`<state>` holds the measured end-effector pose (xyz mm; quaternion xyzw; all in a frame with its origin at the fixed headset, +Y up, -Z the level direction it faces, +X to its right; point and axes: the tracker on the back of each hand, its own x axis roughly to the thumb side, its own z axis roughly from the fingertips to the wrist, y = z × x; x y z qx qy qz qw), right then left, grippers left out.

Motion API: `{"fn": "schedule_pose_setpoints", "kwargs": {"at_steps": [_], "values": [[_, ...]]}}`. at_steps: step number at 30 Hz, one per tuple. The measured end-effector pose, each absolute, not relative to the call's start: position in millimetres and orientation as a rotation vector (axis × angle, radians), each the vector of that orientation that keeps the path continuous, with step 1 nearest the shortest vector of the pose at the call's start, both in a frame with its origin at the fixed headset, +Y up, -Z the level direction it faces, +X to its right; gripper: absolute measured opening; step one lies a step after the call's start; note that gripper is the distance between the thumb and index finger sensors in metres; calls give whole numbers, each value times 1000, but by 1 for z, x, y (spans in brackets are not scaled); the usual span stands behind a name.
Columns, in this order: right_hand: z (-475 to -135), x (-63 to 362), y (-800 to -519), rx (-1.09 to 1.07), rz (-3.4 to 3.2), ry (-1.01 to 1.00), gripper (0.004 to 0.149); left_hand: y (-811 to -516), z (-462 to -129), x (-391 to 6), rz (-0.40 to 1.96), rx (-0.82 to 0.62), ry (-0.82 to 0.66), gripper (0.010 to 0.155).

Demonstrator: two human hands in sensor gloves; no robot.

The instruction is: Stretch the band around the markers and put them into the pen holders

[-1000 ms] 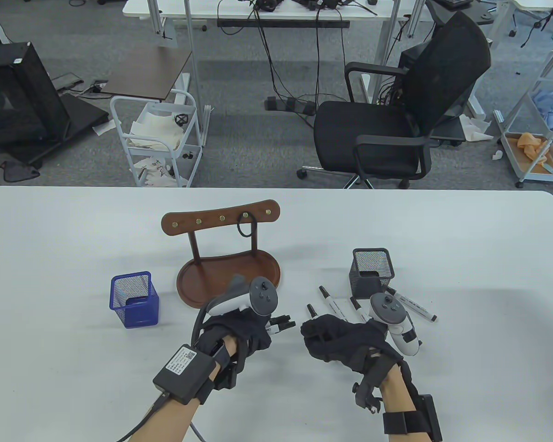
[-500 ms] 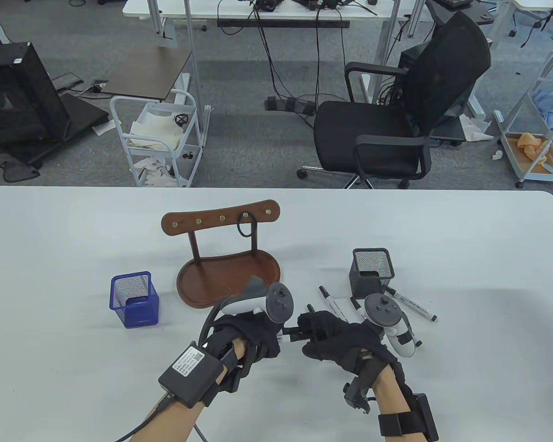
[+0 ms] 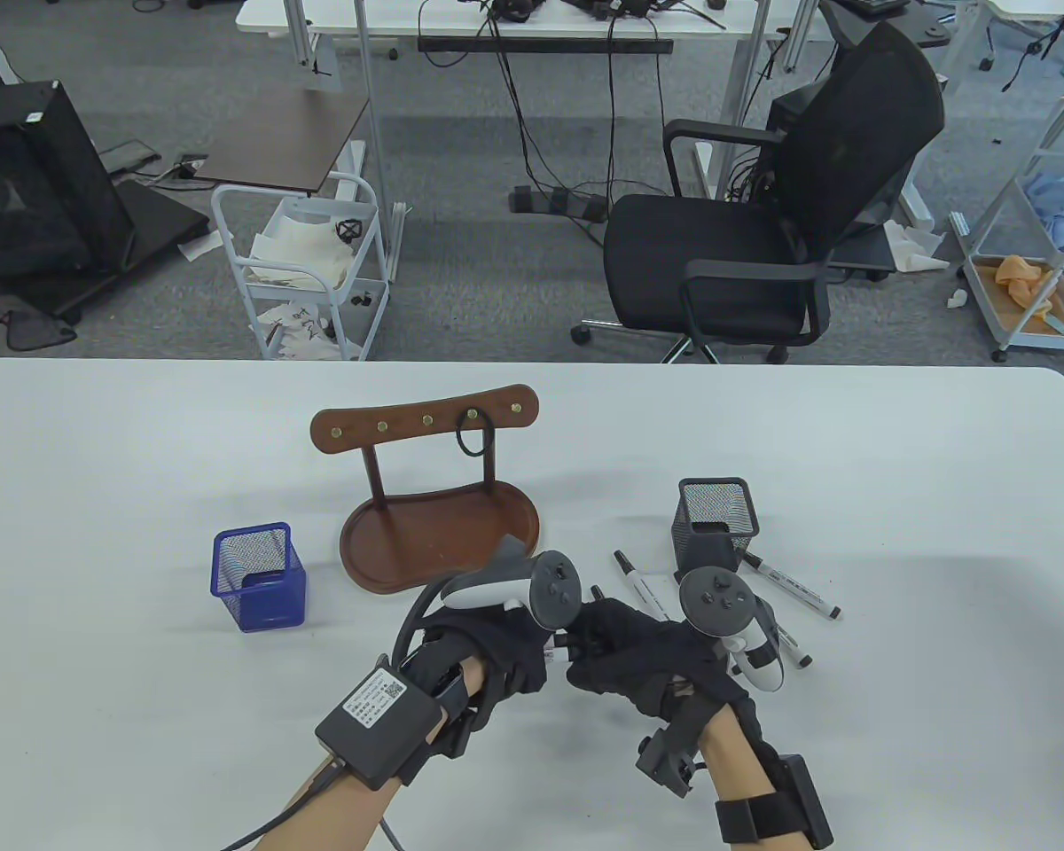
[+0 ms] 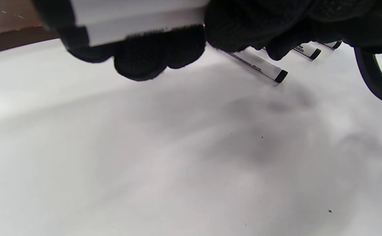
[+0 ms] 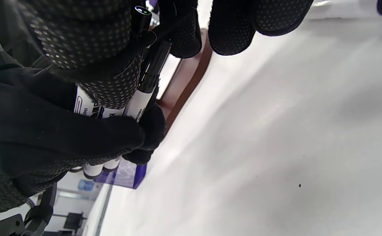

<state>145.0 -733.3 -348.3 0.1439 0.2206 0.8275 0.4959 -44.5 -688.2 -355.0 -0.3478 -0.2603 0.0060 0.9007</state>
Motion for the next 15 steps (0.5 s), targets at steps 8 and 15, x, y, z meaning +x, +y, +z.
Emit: {"fn": "schedule_pose_setpoints", "kwargs": {"at_steps": [8,15], "values": [[-348,141,-733,345,2063,554,64,-683,-346,-43,-47,-616,-578,58],[-350,141,-736,332,2078,590,62,-683,-340,-44,-35,-555,-612,57]]}}
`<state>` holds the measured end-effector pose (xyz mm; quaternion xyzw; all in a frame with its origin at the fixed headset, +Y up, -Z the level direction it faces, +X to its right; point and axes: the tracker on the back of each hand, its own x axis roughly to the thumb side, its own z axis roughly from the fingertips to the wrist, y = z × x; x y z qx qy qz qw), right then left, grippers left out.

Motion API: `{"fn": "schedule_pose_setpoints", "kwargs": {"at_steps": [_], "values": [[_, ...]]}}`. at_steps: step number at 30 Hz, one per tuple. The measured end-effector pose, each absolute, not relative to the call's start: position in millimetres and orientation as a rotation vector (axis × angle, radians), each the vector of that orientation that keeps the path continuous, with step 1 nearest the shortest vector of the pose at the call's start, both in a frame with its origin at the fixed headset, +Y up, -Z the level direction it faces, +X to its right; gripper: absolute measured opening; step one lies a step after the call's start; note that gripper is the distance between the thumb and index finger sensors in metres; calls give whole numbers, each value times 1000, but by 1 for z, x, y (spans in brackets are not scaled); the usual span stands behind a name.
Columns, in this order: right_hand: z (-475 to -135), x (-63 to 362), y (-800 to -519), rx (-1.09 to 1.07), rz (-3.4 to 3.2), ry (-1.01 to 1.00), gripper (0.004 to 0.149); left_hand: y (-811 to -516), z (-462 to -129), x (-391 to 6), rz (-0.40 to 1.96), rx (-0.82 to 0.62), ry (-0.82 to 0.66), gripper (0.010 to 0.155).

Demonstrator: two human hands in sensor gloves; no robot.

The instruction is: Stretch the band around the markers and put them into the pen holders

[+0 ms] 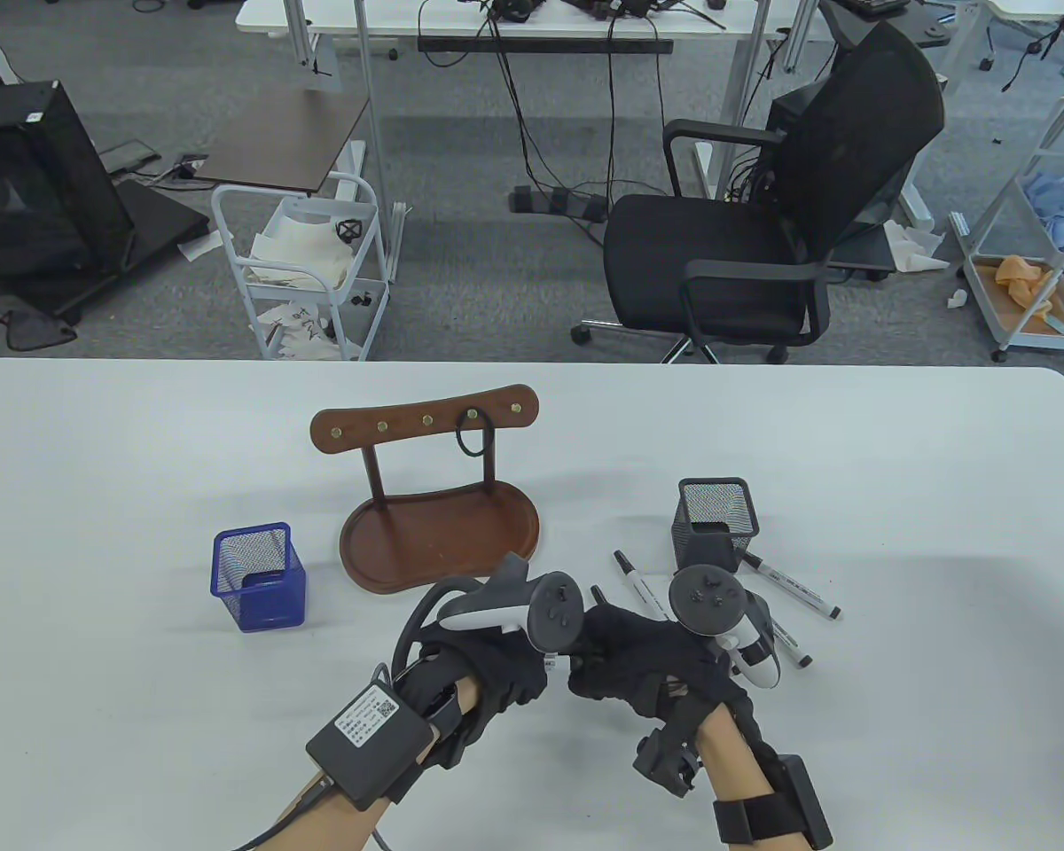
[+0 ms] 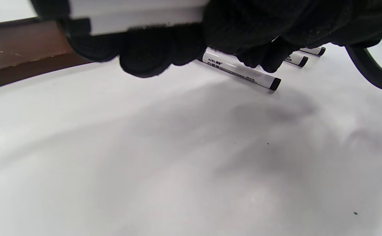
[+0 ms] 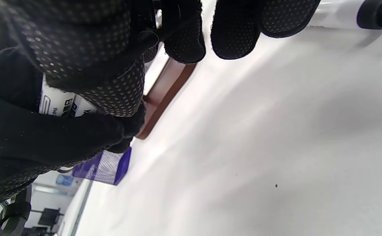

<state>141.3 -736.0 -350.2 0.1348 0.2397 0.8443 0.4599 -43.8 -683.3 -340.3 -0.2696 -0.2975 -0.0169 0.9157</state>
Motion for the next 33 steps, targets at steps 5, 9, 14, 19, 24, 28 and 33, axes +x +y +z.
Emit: {"fn": "schedule_pose_setpoints", "kwargs": {"at_steps": [5,9,14,19,24,28,33], "values": [[-353,145,-739,315,2031,599,61,-681,-339,-50,100,-481,-656,57],[-355,149,-742,298,1954,608,57,-680,-345,-62,301,-487,-643,58],[-356,145,-746,293,1841,610,35,-687,-353,-80,507,-476,-552,57],[-354,140,-743,315,1849,542,39,-698,-362,-96,803,-488,-359,59],[-350,129,-739,365,2020,525,41,-714,-364,-98,1093,-621,-241,64],[-347,128,-735,361,2123,453,41,-722,-364,-99,1203,-672,-207,74],[-340,118,-727,399,2252,377,43,-730,-367,-101,1346,-703,-135,80]]}}
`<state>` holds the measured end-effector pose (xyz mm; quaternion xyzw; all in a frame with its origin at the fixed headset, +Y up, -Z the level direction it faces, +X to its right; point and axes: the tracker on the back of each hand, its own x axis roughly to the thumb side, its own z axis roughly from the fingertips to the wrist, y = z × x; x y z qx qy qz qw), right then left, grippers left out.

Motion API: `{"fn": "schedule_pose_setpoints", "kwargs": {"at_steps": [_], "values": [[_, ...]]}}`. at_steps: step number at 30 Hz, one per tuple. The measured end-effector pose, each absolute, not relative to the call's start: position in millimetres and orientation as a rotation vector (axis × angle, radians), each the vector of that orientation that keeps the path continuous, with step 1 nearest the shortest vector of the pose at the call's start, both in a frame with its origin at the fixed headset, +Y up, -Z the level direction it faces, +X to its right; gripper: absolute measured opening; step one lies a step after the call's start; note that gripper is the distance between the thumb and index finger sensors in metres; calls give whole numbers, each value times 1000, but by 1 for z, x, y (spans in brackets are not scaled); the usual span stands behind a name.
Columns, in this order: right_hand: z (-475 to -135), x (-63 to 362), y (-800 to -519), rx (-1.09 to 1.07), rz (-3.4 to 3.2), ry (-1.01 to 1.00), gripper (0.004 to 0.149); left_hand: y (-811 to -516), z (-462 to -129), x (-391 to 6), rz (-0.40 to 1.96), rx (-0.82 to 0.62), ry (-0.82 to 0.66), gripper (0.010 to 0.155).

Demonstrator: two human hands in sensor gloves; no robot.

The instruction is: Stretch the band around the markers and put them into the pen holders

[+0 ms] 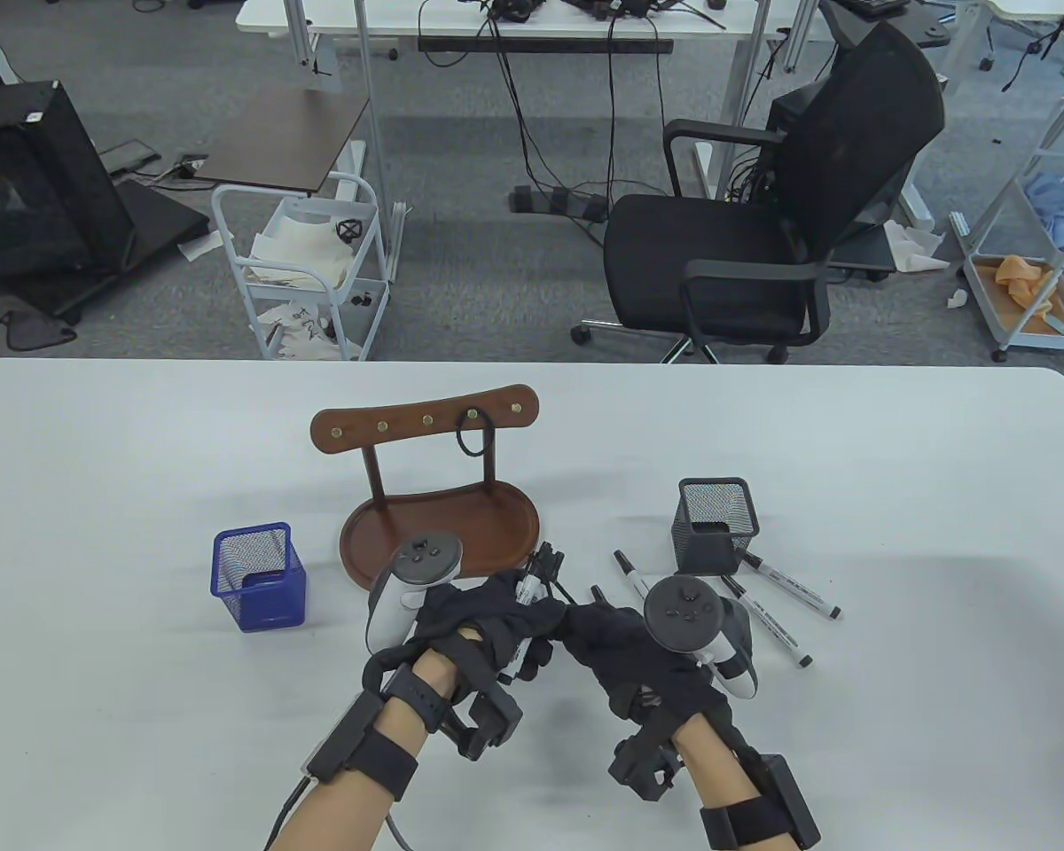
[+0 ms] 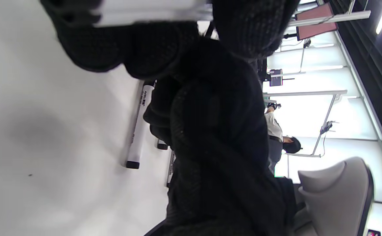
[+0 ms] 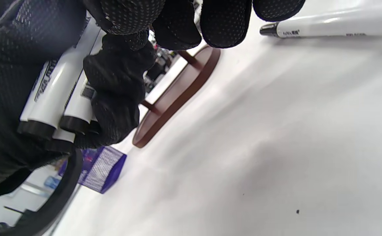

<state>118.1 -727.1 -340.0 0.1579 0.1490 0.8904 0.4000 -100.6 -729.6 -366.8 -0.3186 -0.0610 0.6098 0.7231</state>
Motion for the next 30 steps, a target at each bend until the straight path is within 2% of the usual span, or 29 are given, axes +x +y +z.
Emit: {"fn": "schedule_pose_setpoints", "kwargs": {"at_steps": [4,7,10,12,16,20,22,30], "values": [[-331,106,-721,513,2341,337,43,-734,-372,-105,1452,-677,-52,81],[-324,99,-715,544,2409,271,43,-736,-374,-109,1444,-656,-28,81],[-321,96,-713,564,2362,277,43,-740,-376,-112,1464,-636,-17,73],[-319,95,-711,605,2325,293,43,-741,-376,-113,1464,-565,24,66],[-320,100,-708,590,2303,272,43,-741,-374,-111,1463,-548,-54,54],[-329,115,-712,487,2184,283,42,-738,-368,-113,1442,-527,-133,49],[-333,121,-715,445,2120,302,42,-735,-367,-114,1434,-514,-189,47],[-337,133,-719,341,1974,242,40,-732,-354,-107,1461,-543,-260,49]]}}
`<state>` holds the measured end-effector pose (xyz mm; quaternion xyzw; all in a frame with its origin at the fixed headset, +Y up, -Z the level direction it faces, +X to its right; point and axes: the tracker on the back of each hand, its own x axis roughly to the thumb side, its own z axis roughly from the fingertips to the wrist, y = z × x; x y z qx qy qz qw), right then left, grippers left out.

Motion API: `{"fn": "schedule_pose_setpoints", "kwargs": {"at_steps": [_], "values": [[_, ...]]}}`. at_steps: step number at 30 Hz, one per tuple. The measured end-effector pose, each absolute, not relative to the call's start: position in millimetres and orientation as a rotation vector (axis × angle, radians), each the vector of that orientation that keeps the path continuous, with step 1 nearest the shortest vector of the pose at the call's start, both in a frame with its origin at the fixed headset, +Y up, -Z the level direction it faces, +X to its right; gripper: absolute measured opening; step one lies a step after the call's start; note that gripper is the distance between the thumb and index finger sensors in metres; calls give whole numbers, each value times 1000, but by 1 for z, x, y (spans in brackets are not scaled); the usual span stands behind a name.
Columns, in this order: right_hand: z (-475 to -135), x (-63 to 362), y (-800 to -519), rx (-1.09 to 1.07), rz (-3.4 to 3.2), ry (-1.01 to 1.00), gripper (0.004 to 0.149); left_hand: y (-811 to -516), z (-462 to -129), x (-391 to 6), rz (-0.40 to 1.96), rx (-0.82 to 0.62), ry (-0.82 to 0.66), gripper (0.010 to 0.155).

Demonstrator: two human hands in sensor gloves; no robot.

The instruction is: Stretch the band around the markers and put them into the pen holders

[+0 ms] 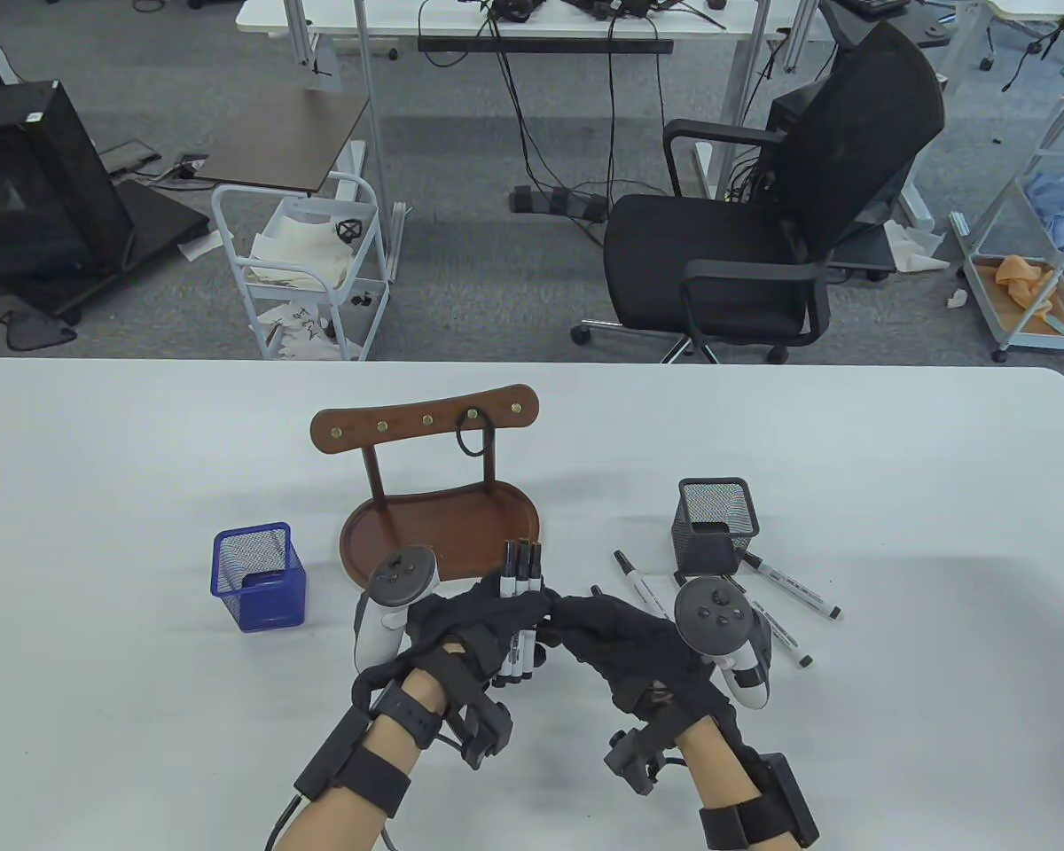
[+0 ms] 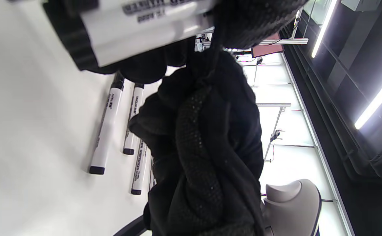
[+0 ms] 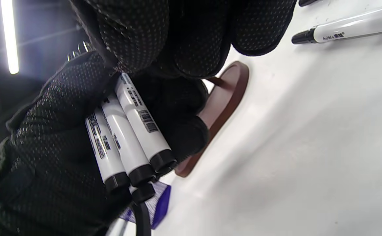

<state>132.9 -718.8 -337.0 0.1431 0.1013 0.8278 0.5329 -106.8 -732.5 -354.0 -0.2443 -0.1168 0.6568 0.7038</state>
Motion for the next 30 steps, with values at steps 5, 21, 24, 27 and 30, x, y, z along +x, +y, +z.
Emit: {"fn": "schedule_pose_setpoints", "kwargs": {"at_steps": [5,21,24,27,30], "values": [[-332,137,-715,289,1930,134,37,-729,-352,-105,1449,-519,-255,50],[-331,142,-715,265,2122,86,39,-722,-344,-130,1256,-345,-329,50],[-330,138,-716,277,2186,84,41,-718,-340,-137,1236,-305,-333,50],[-329,134,-717,297,2234,89,43,-714,-337,-148,1228,-266,-341,50],[-328,131,-717,309,2261,91,43,-710,-337,-161,1218,-229,-335,50]]}}
